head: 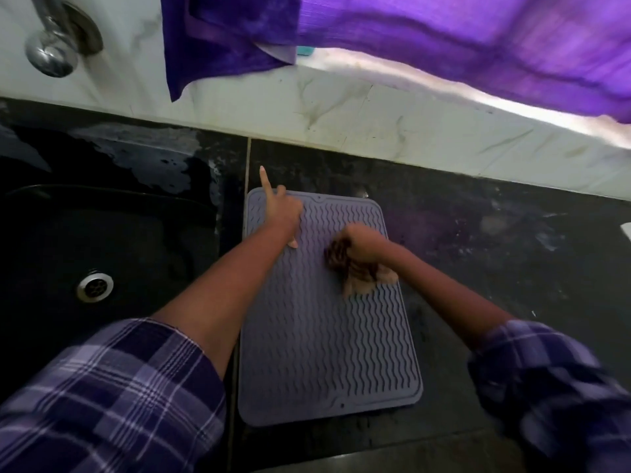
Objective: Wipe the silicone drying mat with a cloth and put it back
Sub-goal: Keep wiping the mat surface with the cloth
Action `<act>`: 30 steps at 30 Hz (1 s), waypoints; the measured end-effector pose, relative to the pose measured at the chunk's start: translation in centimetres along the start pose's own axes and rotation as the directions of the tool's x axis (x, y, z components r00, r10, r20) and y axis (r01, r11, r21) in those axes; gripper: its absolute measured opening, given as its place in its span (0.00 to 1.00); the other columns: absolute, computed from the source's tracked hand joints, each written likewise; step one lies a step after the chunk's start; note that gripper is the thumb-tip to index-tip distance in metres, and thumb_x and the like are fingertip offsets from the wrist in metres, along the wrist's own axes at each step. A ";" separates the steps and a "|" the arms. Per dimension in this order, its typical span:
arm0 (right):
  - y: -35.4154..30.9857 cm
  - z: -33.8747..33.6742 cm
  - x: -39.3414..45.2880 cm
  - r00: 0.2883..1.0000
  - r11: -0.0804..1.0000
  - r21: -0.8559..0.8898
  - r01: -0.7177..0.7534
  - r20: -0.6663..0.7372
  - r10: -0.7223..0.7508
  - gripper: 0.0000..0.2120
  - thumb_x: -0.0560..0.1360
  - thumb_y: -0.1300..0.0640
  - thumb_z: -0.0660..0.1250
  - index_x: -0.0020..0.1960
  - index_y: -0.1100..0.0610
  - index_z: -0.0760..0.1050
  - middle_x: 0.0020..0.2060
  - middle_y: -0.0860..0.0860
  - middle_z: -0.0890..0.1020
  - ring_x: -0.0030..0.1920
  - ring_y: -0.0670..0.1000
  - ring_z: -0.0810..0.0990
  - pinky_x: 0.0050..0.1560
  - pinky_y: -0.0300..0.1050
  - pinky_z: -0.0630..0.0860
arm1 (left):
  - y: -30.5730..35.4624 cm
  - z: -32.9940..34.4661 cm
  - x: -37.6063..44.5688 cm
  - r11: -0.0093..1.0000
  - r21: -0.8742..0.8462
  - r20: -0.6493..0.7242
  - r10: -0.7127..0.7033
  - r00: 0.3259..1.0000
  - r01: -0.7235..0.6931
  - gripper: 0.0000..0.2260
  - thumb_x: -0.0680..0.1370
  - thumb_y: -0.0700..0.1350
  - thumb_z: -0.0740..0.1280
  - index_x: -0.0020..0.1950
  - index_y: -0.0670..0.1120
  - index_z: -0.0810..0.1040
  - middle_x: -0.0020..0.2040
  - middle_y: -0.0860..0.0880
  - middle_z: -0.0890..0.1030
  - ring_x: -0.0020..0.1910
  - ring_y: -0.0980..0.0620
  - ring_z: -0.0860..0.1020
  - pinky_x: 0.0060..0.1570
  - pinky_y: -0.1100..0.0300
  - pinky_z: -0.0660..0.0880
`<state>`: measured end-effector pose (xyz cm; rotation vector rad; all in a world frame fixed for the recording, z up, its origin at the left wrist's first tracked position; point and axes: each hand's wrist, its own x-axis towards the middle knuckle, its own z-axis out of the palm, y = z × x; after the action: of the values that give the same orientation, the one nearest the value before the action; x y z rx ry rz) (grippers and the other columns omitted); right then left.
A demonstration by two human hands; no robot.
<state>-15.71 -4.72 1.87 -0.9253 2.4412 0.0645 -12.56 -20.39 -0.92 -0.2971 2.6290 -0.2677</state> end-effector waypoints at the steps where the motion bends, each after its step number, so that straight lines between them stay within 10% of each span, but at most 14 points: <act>1: -0.2 -0.5 1.5 0.990 0.999 0.015 -0.029 -0.137 0.030 0.13 0.76 0.61 0.61 0.58 0.59 0.78 0.55 0.58 0.81 0.58 0.58 0.79 0.60 0.51 0.74 | 0.2 0.1 0.1 1.000 0.010 0.000 -0.014 1.000 0.014 0.31 0.65 0.65 0.73 0.63 0.49 0.77 0.65 0.47 0.76 0.75 0.44 0.59 0.65 0.26 0.39; 7: -2.7 3.4 5.4 0.917 0.991 -0.034 -0.126 -0.386 0.104 0.15 0.78 0.58 0.58 0.62 0.59 0.76 0.60 0.58 0.79 0.62 0.57 0.76 0.62 0.47 0.71 | 0.9 0.0 -0.1 0.996 0.059 0.023 -0.061 0.998 0.060 0.24 0.68 0.64 0.72 0.57 0.50 0.80 0.61 0.49 0.79 0.72 0.46 0.64 0.67 0.27 0.38; 11: -2.5 6.9 -2.4 0.899 0.996 -0.049 0.070 -0.429 -0.085 0.14 0.75 0.64 0.61 0.57 0.60 0.80 0.55 0.60 0.81 0.58 0.58 0.78 0.53 0.48 0.75 | 0.8 0.0 0.2 0.997 0.041 -0.021 -0.060 0.998 0.061 0.20 0.69 0.62 0.73 0.52 0.50 0.81 0.57 0.49 0.80 0.70 0.45 0.66 0.68 0.26 0.40; 16: -2.5 6.5 -5.1 0.998 0.995 -0.078 0.067 -0.011 -0.068 0.17 0.74 0.64 0.62 0.61 0.57 0.77 0.57 0.56 0.80 0.59 0.57 0.78 0.60 0.52 0.76 | 0.5 0.6 -1.9 0.998 0.058 -0.079 -0.033 0.996 0.038 0.19 0.68 0.64 0.71 0.49 0.51 0.81 0.63 0.47 0.78 0.76 0.45 0.59 0.68 0.27 0.41; 20: -2.8 1.3 -1.1 0.975 0.999 -0.012 -0.042 -0.219 0.038 0.15 0.76 0.60 0.61 0.60 0.57 0.79 0.56 0.58 0.81 0.57 0.59 0.79 0.59 0.53 0.76 | 0.7 3.0 -4.1 0.992 -0.120 -0.203 0.005 0.979 -0.030 0.06 0.78 0.51 0.66 0.45 0.50 0.79 0.59 0.50 0.81 0.73 0.46 0.63 0.70 0.30 0.44; 26: -4.7 6.1 -1.1 0.948 0.983 -0.125 -0.136 -0.303 0.092 0.14 0.79 0.58 0.57 0.61 0.59 0.76 0.60 0.58 0.78 0.63 0.57 0.74 0.59 0.48 0.72 | 1.3 3.9 -6.9 0.996 -0.053 -0.046 0.067 0.997 -0.069 0.33 0.65 0.66 0.72 0.65 0.51 0.76 0.65 0.49 0.76 0.73 0.44 0.60 0.64 0.24 0.41; 30: -4.5 10.8 -9.5 0.955 0.990 -0.133 0.047 -0.284 -0.083 0.15 0.77 0.62 0.60 0.61 0.55 0.77 0.62 0.54 0.77 0.68 0.53 0.69 0.63 0.48 0.70 | 1.4 5.2 -8.0 0.995 -0.026 -0.124 0.088 0.988 -0.092 0.34 0.67 0.65 0.71 0.69 0.52 0.73 0.66 0.50 0.75 0.73 0.43 0.60 0.65 0.24 0.42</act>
<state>-1.98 -0.01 -2.20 -1.1397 2.6973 0.0633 -3.41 -17.70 -2.32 -0.1765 2.7610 -0.2210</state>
